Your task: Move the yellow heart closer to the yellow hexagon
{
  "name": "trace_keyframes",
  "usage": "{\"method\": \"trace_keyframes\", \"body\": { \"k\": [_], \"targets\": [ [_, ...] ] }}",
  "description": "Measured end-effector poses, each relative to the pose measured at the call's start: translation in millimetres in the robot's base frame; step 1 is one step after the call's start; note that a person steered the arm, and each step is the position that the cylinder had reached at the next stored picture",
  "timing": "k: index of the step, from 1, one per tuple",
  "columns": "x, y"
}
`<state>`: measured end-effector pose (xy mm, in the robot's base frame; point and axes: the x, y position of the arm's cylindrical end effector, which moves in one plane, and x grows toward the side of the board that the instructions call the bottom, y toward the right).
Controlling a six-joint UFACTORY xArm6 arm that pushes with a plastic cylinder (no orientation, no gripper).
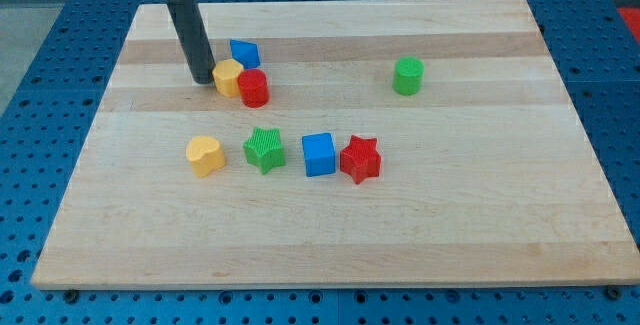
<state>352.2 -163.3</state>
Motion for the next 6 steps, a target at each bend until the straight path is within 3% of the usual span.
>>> {"method": "trace_keyframes", "body": {
  "k": [1, 2, 3, 5, 6],
  "targets": [
    [8, 0],
    [38, -40],
    [95, -60],
    [178, -39],
    [180, -2]
  ]
}}
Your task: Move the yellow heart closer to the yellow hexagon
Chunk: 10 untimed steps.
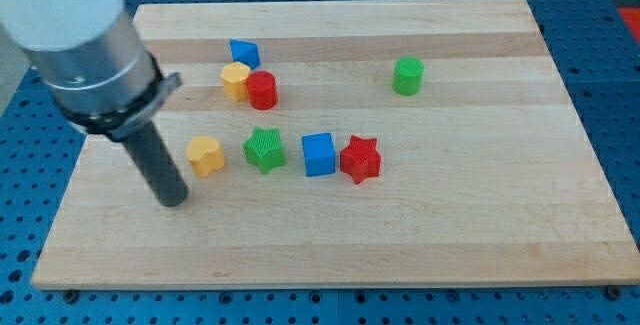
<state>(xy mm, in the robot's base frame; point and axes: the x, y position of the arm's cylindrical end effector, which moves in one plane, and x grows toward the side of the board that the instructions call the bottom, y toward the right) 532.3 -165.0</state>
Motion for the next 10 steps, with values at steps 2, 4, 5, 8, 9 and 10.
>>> {"method": "trace_keyframes", "body": {
  "k": [2, 4, 5, 8, 9, 10],
  "targets": [
    [-24, 18],
    [-36, -15],
    [-45, 4],
    [-89, 19],
    [-101, 20],
    [-112, 21]
  ]
}}
